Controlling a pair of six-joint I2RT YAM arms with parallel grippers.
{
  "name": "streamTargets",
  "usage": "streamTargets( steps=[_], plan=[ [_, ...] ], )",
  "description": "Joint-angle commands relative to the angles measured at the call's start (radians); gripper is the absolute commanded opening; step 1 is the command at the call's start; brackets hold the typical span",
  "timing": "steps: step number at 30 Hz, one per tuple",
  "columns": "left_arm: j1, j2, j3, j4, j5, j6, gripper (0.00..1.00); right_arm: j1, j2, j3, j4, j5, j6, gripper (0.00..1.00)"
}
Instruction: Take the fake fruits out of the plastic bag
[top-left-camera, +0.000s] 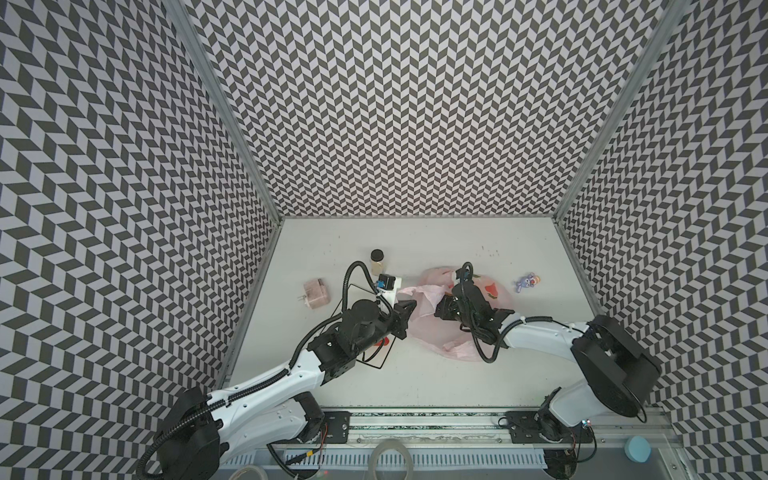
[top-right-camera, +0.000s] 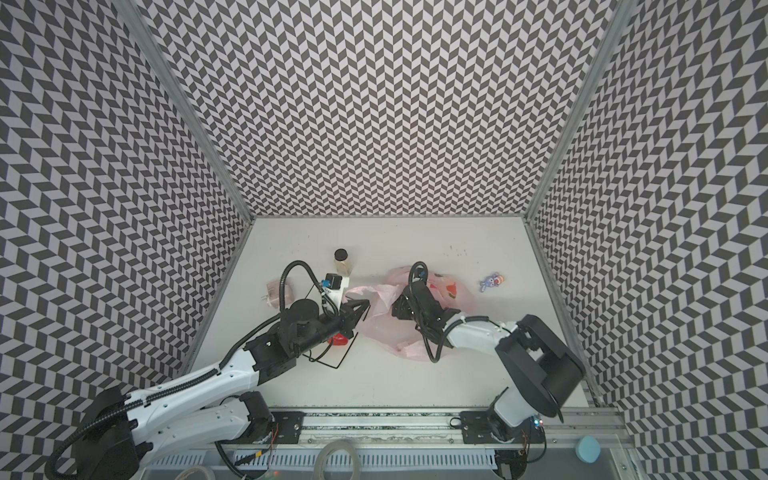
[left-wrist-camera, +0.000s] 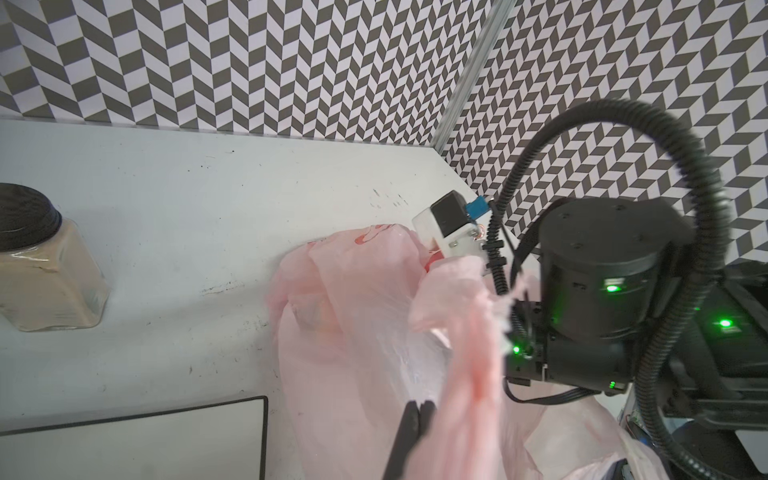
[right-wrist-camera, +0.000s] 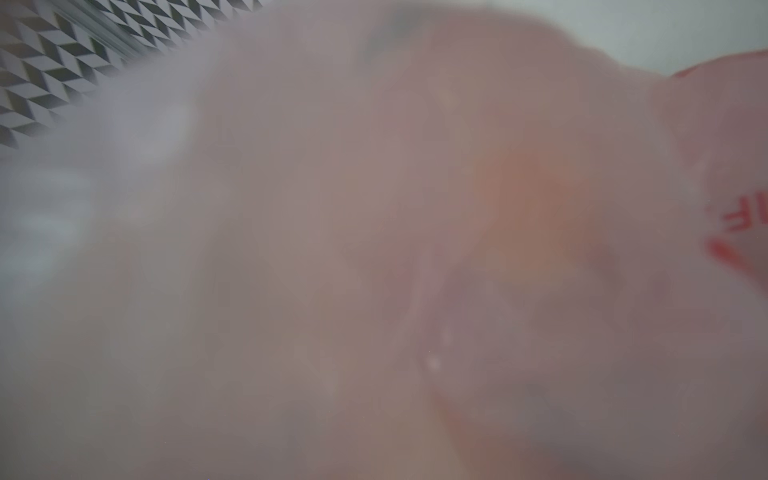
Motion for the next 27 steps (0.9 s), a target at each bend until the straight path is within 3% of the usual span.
streamTargets(
  steps=[1,27],
  plan=[
    [-0.007,-0.008,0.016,0.048,0.005,-0.016,0.0,0.005,0.052,0.045,0.042,0.009,0.045,0.76],
    [-0.009,0.001,0.024,0.133,0.106,-0.093,0.0,0.005,0.407,0.369,0.018,0.154,0.153,0.97]
  ],
)
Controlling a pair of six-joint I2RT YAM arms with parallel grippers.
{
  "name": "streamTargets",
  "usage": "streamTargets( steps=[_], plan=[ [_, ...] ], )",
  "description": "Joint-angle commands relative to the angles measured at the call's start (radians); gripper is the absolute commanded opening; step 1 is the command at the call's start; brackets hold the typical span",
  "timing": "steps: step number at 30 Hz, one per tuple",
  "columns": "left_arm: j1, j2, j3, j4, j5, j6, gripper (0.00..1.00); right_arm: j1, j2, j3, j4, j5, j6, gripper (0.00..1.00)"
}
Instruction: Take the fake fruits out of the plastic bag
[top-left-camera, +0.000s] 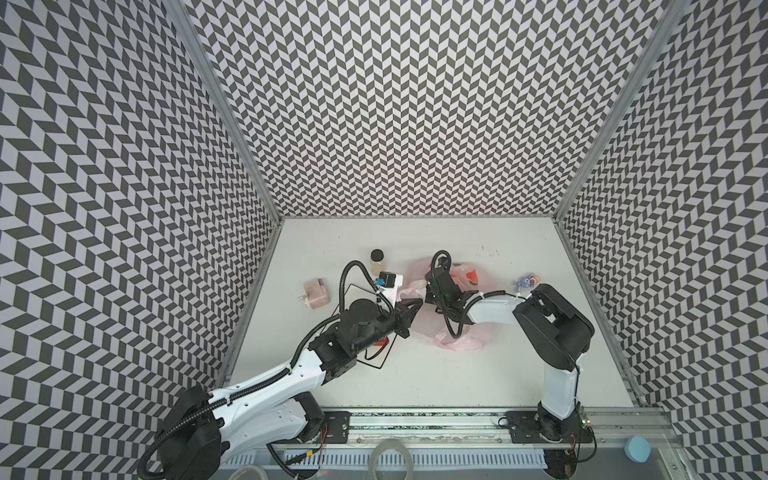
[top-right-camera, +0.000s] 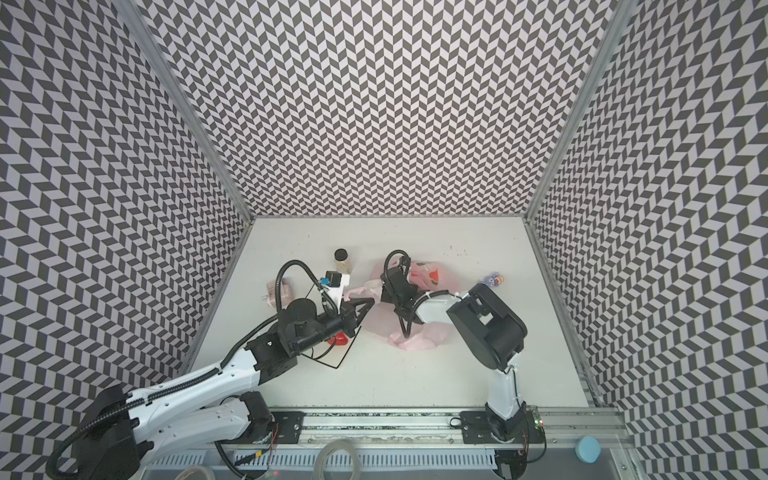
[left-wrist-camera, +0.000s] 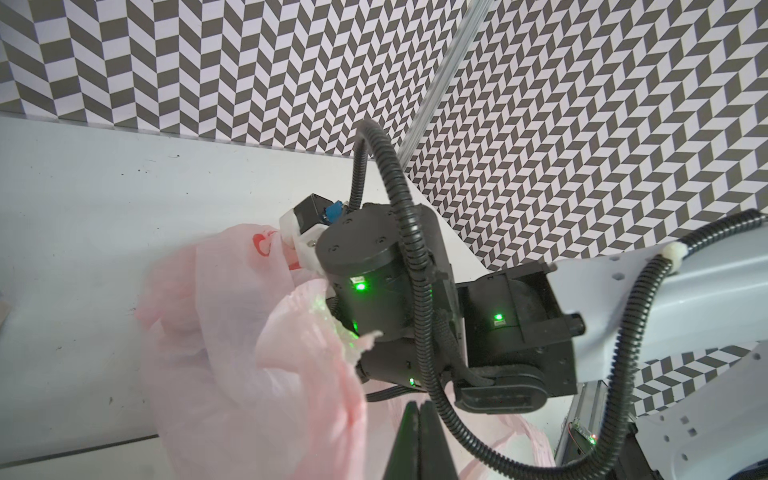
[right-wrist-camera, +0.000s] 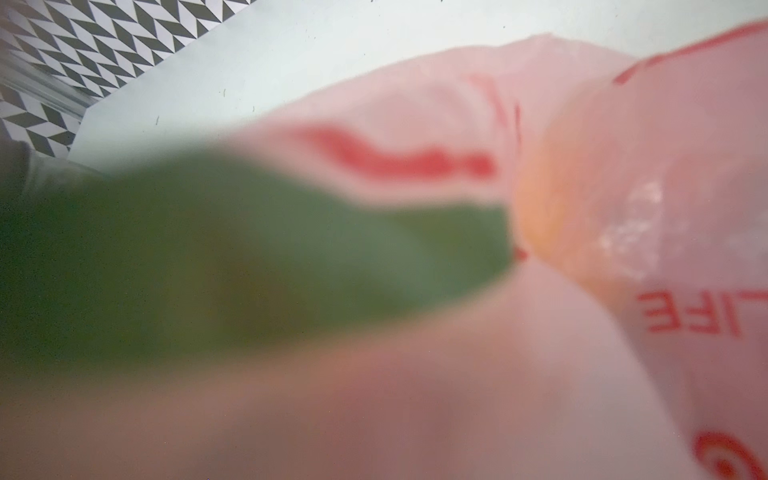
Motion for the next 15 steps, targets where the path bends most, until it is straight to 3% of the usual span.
streamTargets(
  steps=[1,6,15],
  plan=[
    [-0.005,-0.008,0.023,0.038,0.017,-0.016,0.0,0.004,0.056,0.049,-0.016,0.065,0.049,0.96],
    [-0.005,-0.014,0.021,0.029,-0.001,-0.021,0.0,0.004,0.074,0.07,-0.084,0.106,0.04,0.88],
    [0.007,-0.028,0.02,-0.036,-0.103,-0.032,0.0,0.007,-0.043,-0.015,-0.154,0.193,-0.036,0.73]
  ],
)
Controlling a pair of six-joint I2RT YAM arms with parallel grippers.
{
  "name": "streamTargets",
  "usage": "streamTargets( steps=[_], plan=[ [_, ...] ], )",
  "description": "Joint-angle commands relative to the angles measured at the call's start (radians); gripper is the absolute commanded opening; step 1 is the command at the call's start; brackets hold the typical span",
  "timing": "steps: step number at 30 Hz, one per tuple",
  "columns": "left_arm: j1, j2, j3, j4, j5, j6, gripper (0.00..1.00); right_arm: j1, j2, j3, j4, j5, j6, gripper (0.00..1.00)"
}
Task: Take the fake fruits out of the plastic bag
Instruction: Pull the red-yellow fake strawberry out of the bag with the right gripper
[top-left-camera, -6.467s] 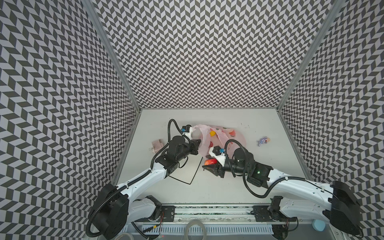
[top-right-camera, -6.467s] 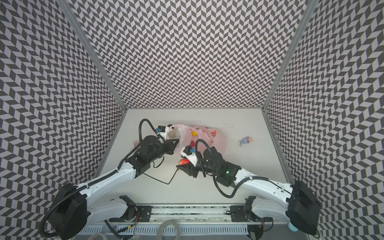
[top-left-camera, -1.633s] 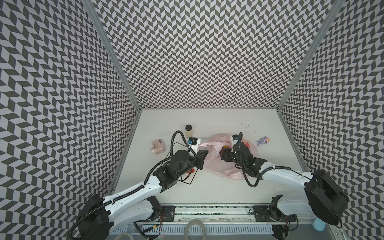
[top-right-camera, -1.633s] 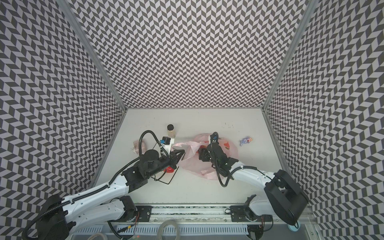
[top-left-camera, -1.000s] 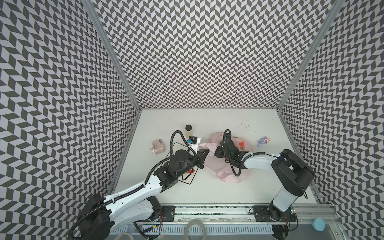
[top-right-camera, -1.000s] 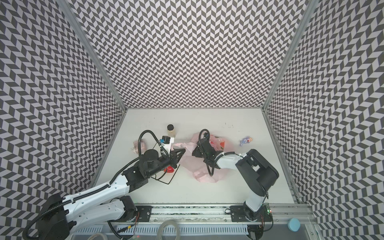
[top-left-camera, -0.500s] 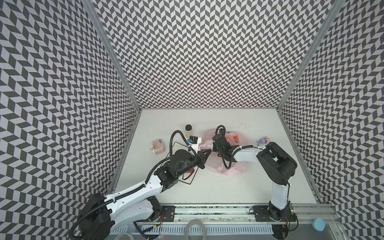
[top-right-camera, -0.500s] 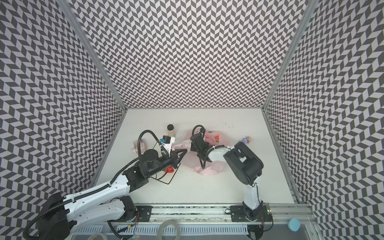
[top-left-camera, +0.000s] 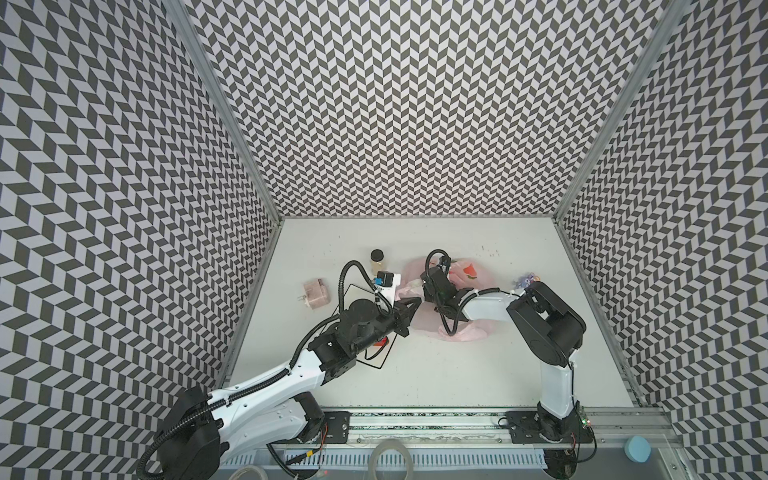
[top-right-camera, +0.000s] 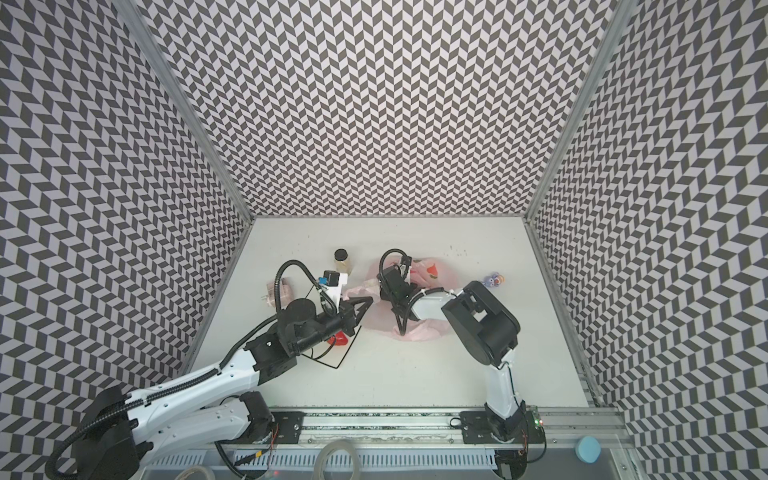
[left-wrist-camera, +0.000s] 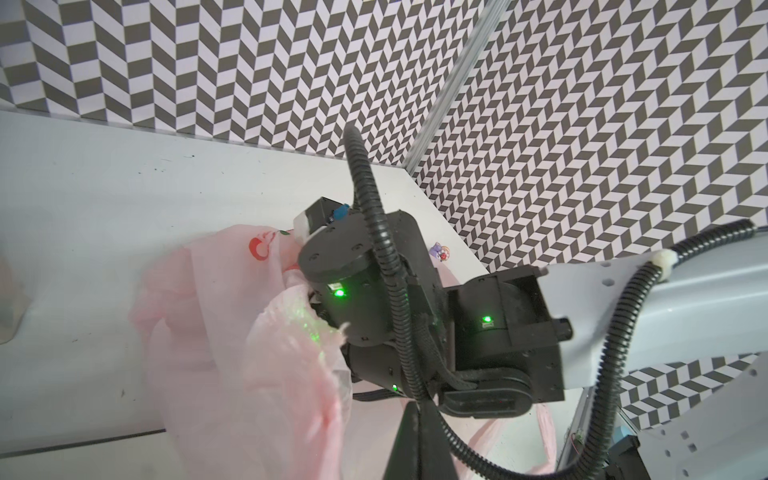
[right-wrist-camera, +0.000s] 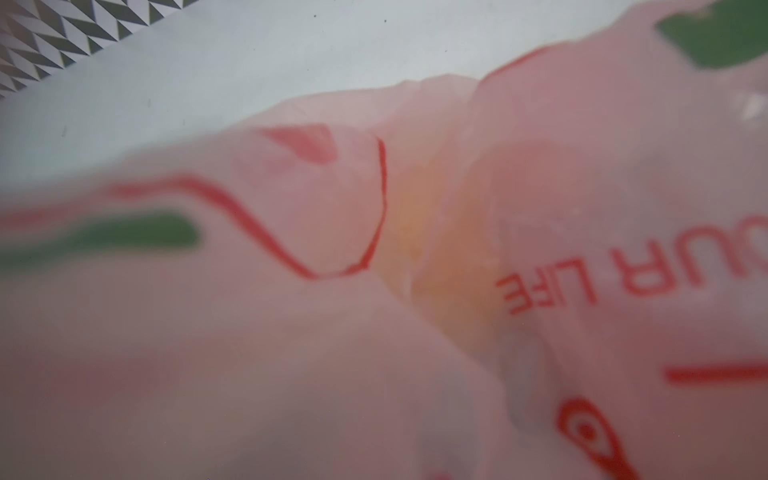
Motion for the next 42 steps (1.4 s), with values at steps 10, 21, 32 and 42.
streamTargets(
  steps=[10,21,32,42],
  plan=[
    [0.041,-0.005,0.012,-0.018,-0.048,-0.04,0.0,0.005,-0.097,-0.066,-0.021,0.044,-0.018,0.48],
    [0.114,0.018,-0.002,0.031,-0.009,-0.069,0.0,0.006,-0.373,-0.231,0.174,-0.181,-0.121,0.39],
    [0.18,0.071,0.012,0.094,0.05,-0.084,0.0,0.001,-0.685,-0.39,0.247,-0.395,-0.325,0.4],
    [0.296,0.191,0.087,0.117,0.174,-0.026,0.0,0.105,-0.819,-0.342,0.179,-0.507,-0.502,0.4]
  ],
)
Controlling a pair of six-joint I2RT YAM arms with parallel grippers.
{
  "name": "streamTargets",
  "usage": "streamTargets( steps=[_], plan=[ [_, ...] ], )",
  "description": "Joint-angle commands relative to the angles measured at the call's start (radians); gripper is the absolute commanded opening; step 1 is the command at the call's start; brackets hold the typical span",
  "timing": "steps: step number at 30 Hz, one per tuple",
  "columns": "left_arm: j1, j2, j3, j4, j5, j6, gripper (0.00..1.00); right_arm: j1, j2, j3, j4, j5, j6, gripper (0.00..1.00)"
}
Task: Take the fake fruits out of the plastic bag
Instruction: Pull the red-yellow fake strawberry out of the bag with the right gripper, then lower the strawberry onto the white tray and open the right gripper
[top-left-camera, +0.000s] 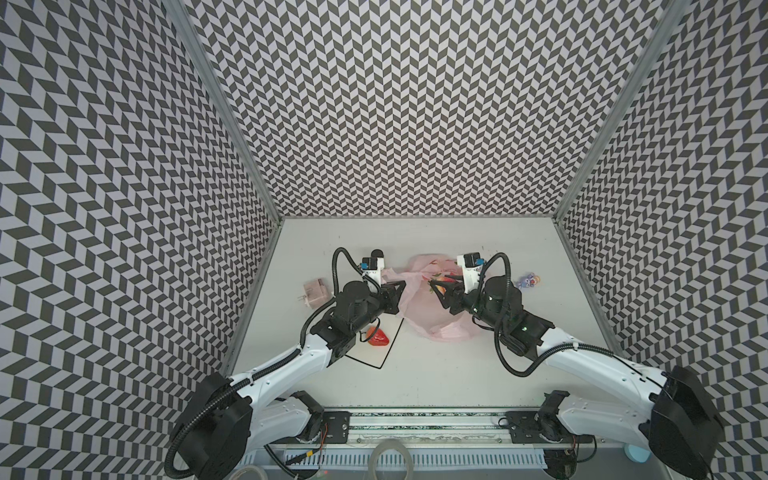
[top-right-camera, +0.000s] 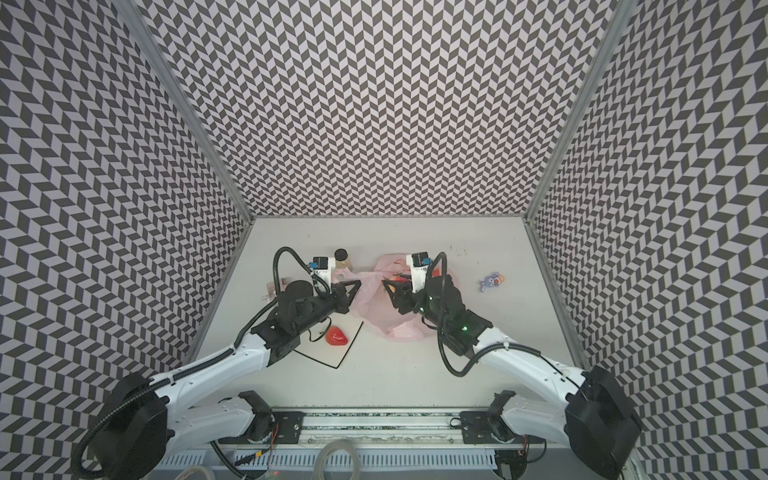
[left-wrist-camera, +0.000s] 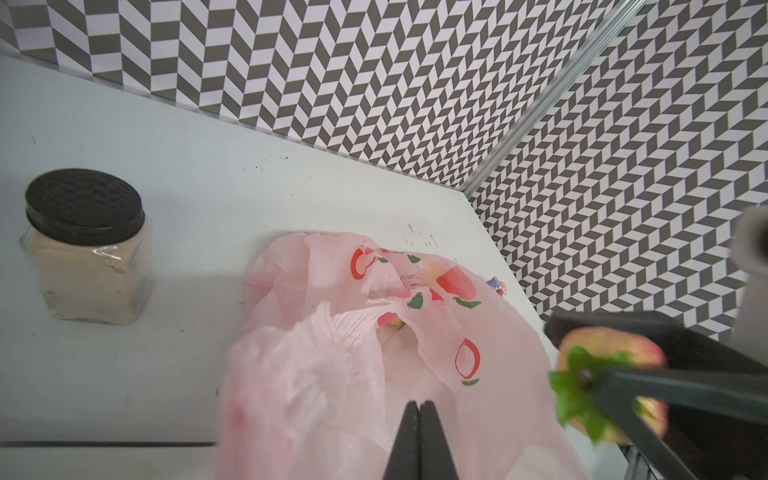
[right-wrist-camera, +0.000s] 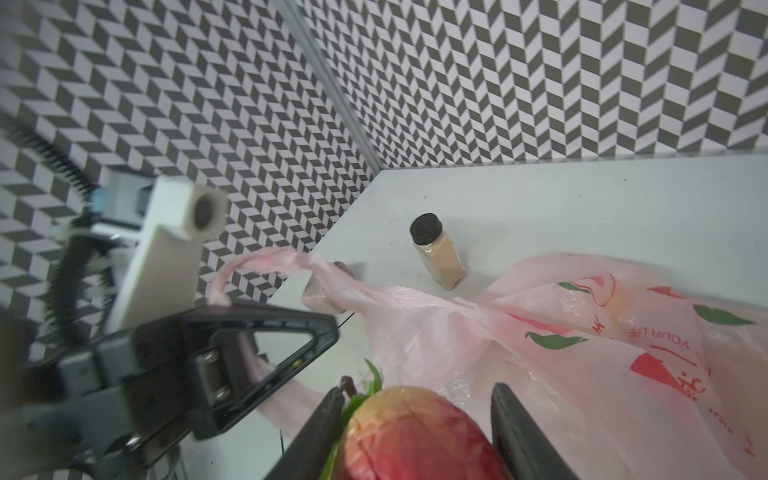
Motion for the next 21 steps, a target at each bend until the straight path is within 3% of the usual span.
streamTargets(
  steps=[1,5,10,15,21],
  plan=[
    [0.062,0.045,0.067,0.039,0.088,0.04,0.0,0.089,-0.018,0.039,0.006,-0.061,-0.125,0.4],
    [0.137,0.124,0.141,0.029,0.185,0.08,0.0,0.226,0.024,0.03,0.012,-0.026,-0.166,0.4],
    [0.18,0.201,0.22,0.013,0.256,0.117,0.0,0.32,0.161,0.05,0.058,0.04,-0.09,0.4],
    [0.197,0.243,0.263,0.015,0.281,0.126,0.0,0.33,0.344,0.128,0.135,0.075,0.022,0.4],
    [0.228,0.252,0.293,-0.011,0.295,0.151,0.0,0.313,0.55,0.278,0.106,0.201,0.096,0.39]
  ],
)
